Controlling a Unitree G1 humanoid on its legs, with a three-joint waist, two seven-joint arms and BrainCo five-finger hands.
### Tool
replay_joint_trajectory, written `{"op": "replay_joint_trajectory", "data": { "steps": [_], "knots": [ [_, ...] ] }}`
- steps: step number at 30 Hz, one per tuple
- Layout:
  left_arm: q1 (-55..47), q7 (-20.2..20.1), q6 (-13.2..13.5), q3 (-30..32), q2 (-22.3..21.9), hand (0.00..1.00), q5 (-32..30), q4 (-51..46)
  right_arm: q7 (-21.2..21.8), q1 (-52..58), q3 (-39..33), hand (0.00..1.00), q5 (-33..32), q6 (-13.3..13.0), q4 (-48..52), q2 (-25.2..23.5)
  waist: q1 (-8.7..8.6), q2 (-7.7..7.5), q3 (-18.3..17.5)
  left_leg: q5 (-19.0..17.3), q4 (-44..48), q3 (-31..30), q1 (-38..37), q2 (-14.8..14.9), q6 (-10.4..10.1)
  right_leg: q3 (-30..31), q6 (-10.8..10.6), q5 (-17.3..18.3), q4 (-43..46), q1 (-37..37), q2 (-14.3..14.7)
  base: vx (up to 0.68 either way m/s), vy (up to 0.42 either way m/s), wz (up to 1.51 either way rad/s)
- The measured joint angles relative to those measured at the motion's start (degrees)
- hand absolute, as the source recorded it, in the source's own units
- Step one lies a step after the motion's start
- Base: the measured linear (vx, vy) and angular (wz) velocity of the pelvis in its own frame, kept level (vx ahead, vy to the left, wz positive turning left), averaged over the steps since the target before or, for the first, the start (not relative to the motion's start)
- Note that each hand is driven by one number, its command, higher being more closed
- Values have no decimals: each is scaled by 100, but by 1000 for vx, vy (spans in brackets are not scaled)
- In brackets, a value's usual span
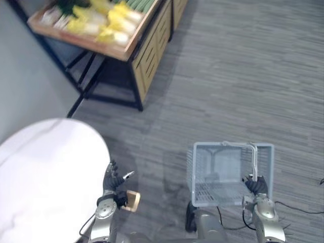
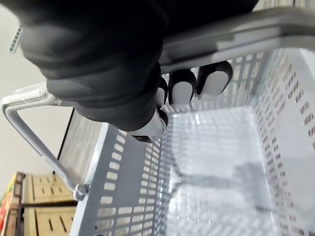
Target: Pick vegetable in the basket
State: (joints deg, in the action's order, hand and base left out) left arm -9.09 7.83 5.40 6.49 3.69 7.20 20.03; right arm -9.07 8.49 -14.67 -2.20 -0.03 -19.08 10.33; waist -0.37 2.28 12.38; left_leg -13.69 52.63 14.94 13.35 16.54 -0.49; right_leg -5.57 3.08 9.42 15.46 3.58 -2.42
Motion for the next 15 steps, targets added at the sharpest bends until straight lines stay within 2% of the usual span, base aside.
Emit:
{"op": "replay_joint_trajectory", "data": {
  "steps": [1, 2, 3, 4, 5, 6, 7, 8, 9, 10, 11, 12, 13, 14, 15],
  "knots": [
    [-117, -1, -1, -15, 45, 0, -1, -4, 0, -2, 7, 100, 1, 1, -1, -2, 111, -22, 23, -48, -529, -133, 310, -319, 53, 201, -69, 42, -117, -179, -33, 311, 138, -96],
    [-285, 1, -4, -14, 62, 0, -1, -9, -3, 9, 9, 100, 6, 4, -2, 15, 141, -27, 31, -5, -1376, -391, 590, -693, -6, 318, -173, 109, -256, -352, -95, 324, 202, -71],
    [-362, 2, -7, -15, 61, 0, -1, -20, -5, 9, 13, 100, 6, 10, -3, 38, 159, -23, 28, 92, -1909, -556, 669, -869, -107, 390, -241, 155, -307, -397, -120, 353, 265, -64],
    [-467, 12, -11, -16, 50, 0, -3, -26, -25, 15, 61, 100, 5, 13, -7, 129, 260, 41, 1, 299, -3064, -899, 740, -1089, -434, 593, -397, 258, -377, -473, -112, 370, 298, -72],
    [-501, 19, -13, -9, 54, 0, -4, -25, -49, 11, 96, 100, 10, 14, -29, 176, 341, 85, -4, 696, -3236, -1001, 749, -1120, -411, 736, -468, 325, -383, -505, -74, 456, 315, -103],
    [-561, 75, -19, -11, 104, 0, -4, -27, -81, -15, 200, 100, 11, 35, -98, 134, 455, -21, -72, 897, -3185, -948, 688, -1288, -178, 962, -491, 364, -559, -687, -182, 538, 306, -60],
    [-568, 110, -18, -8, 115, 0, -11, -61, -77, 15, 273, 100, 45, 30, -73, 104, 404, -218, -154, 656, -2968, -869, 805, -1493, 61, 999, -625, 451, -645, -714, -422, 557, 291, -30],
    [-507, 106, -22, -9, 120, 0, -16, -84, -76, 29, 271, 100, 75, 33, -77, 106, 410, -283, -168, 497, -2823, -818, 845, -1576, 170, 1023, -709, 516, -566, -704, -517, 542, 272, 0],
    [-447, 103, -32, -75, 51, 0, -16, -224, -64, 44, 279, 100, 125, 53, -83, 75, 465, -339, -164, 161, -2573, -648, 773, -1683, 333, 1088, -931, 652, 119, -515, -676, 501, 255, -15],
    [-467, 102, -32, -172, 50, 0, -16, -297, -61, 39, 287, 100, 200, 61, -91, -4, 459, -339, -164, 7, -2540, -589, 601, -1745, 403, 1107, -1200, 664, 872, -300, -740, 497, 243, -21],
    [-480, 104, -45, -233, 62, 0, -16, -339, -58, 43, 310, 100, 255, 65, -92, -59, 450, -344, -160, -76, -2553, -553, 432, -1784, 426, 1108, -1606, 569, 1524, -93, -788, 507, 216, -19],
    [-478, 104, -64, -355, 116, 0, -19, -448, -55, 90, 404, 100, 311, 66, -94, -158, 421, -347, -151, -251, -2639, -546, 21, -1859, 515, 1130, -1884, 306, 2922, 409, -813, 651, 188, -18],
    [-471, 107, -68, -464, 175, 0, -22, -524, -53, 137, 442, 100, 354, 69, -100, -258, 396, -328, -137, -392, -2800, -539, -471, -1891, 584, 1031, -1735, 360, 3988, 775, -784, 551, 142, -16],
    [-467, 108, -68, -486, 197, 0, -31, -563, -53, 144, 478, 100, 374, 73, -97, -295, 384, -323, -136, -422, -2950, -538, -744, -1897, 589, 923, -1551, 424, 4291, 924, -767, 563, 93, -15],
    [-450, 110, -60, -552, 218, 0, -61, -645, -58, 18, 498, 100, 401, 64, -62, -288, 320, -303, -135, -427, -3311, -540, -1211, -1902, 592, 529, -1209, 597, 4341, 1208, -759, 445, 34, -12]
  ]
}}
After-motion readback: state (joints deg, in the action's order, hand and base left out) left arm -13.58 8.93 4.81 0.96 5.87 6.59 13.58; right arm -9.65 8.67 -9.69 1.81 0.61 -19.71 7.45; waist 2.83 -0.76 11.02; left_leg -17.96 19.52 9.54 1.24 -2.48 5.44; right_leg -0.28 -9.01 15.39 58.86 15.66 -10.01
